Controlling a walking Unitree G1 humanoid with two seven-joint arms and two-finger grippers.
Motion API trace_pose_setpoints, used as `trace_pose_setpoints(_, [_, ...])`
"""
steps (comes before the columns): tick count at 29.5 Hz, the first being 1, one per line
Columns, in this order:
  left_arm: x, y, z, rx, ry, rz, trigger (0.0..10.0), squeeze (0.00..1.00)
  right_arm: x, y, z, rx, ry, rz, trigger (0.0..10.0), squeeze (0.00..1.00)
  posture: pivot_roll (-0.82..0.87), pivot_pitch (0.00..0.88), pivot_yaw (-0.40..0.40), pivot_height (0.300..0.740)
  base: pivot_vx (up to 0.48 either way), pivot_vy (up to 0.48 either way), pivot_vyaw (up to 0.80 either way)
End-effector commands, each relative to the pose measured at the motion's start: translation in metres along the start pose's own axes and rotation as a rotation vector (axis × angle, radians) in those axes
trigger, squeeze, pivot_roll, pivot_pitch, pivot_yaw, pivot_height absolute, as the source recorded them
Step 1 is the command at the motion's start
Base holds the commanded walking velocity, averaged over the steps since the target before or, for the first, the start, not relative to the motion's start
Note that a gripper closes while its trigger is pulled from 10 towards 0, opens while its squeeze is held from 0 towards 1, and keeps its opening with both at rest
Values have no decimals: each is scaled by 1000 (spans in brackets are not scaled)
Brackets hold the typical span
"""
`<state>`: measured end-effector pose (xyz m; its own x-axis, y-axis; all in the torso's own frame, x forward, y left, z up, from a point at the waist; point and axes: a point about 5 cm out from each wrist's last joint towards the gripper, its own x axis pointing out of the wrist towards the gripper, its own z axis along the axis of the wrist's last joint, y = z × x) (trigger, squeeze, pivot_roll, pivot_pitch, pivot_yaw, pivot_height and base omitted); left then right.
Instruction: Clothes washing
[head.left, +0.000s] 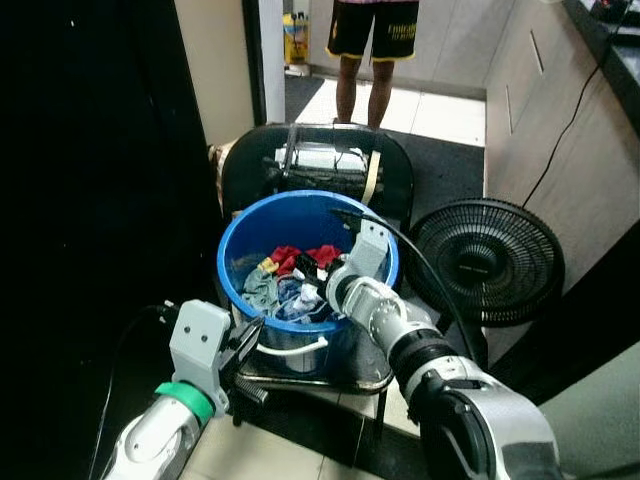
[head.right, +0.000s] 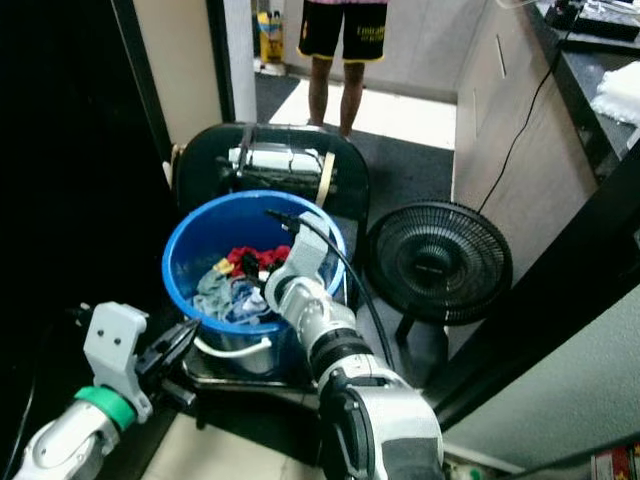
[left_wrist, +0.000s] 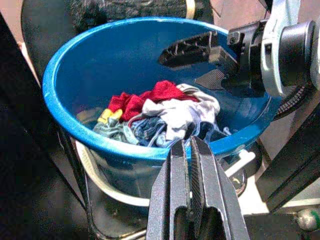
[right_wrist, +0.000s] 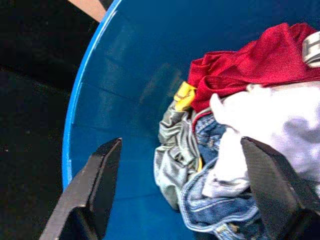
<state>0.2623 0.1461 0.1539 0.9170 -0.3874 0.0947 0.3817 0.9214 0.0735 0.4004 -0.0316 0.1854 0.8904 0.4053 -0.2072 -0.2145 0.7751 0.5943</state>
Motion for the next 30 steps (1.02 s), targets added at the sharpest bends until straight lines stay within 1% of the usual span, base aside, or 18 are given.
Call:
trace_pose_setpoints(1, [-5, -4, -4, -11, 29, -15, 10000, 0, 1, 5, -6, 52, 16, 15, 10000, 1000, 82, 296, 65, 740, 0, 0, 0])
trace_pose_setpoints(4, [-7, -5, -3, -14, 35, -19, 10000, 0, 2, 10, -5, 92, 6, 38, 10000, 1000, 82, 296, 65, 740, 0, 0, 0])
trace_pose_setpoints(5, [-12, -6, -3, -19, 47, -22, 10000, 0, 3, 18, 0, 179, -27, 95, 10000, 1000, 97, 334, 75, 740, 0, 0, 0])
trace_pose_setpoints(7, [-12, -6, -3, -19, 47, -22, 10000, 0, 3, 18, 0, 179, -27, 95, 10000, 1000, 97, 334, 75, 740, 0, 0, 0])
trace_pose_setpoints(8, [-16, -6, -3, -22, 59, -25, 10000, 0, 2, 30, 8, 325, -69, 201, 10000, 1000, 106, 356, 82, 740, 0, 0, 0])
trace_pose_setpoints(9, [-16, -6, -3, -22, 59, -25, 10000, 0, 2, 30, 8, 325, -69, 201, 10000, 1000, 106, 356, 82, 740, 0, 0, 0])
trace_pose_setpoints(11, [-27, -9, -5, -31, 92, -32, 10000, 0, 1, 45, 13, 482, -87, 369, 10000, 1000, 108, 382, 88, 740, 0, 0, 0])
trace_pose_setpoints(13, [-30, -10, -6, -34, 101, -34, 10000, 0, 1, 47, 10, 507, -75, 383, 10000, 1000, 108, 383, 88, 740, 0, 0, 0])
trace_pose_setpoints(16, [-33, -12, -6, -37, 111, -37, 10000, 0, 2, 35, -2, 525, -57, 271, 10000, 1000, 111, 388, 90, 740, 0, 0, 0])
trace_pose_setpoints(19, [-36, -13, -5, -43, 127, -39, 10000, 0, 3, 10, -9, 682, -88, 55, 10000, 1000, 119, 395, 90, 740, 0, 0, 0])
trace_pose_setpoints(21, [-39, -14, -5, -45, 136, -40, 10000, 0, 1, -5, -12, 834, -117, -59, 10000, 1000, 126, 399, 86, 740, 0, 0, 0])
trace_pose_setpoints(24, [-41, -15, -5, -44, 140, -40, 10000, 0, 0, -11, -13, 844, -127, -99, 10000, 1000, 132, 401, 82, 740, 0, 0, 0])
trace_pose_setpoints(25, [-42, -15, -4, -44, 145, -39, 10000, 0, -1, -15, -14, 790, -127, -124, 10000, 1000, 135, 399, 79, 740, 0, 0, 0])
trace_pose_setpoints(26, [-42, -15, -4, -44, 145, -39, 10000, 0, -1, -15, -14, 790, -127, -124, 10000, 1000, 135, 399, 79, 740, 0, 0, 0])
trace_pose_setpoints(27, [-44, -15, -4, -43, 149, -36, 10000, 0, -1, -16, -12, 670, -141, -133, 10000, 1000, 134, 398, 79, 740, 0, 0, 0])
trace_pose_setpoints(28, [-44, -15, -4, -43, 149, -36, 10000, 0, -1, -16, -12, 670, -141, -133, 10000, 1000, 134, 398, 79, 740, 0, 0, 0])
trace_pose_setpoints(29, [-46, -15, -4, -42, 152, -34, 10000, 0, -1, -17, -9, 542, -156, -136, 10000, 1000, 133, 397, 77, 740, 0, 0, 0])
trace_pose_setpoints(30, [-46, -15, -4, -42, 152, -34, 10000, 0, -1, -17, -9, 542, -156, -136, 10000, 1000, 133, 397, 77, 740, 0, 0, 0])
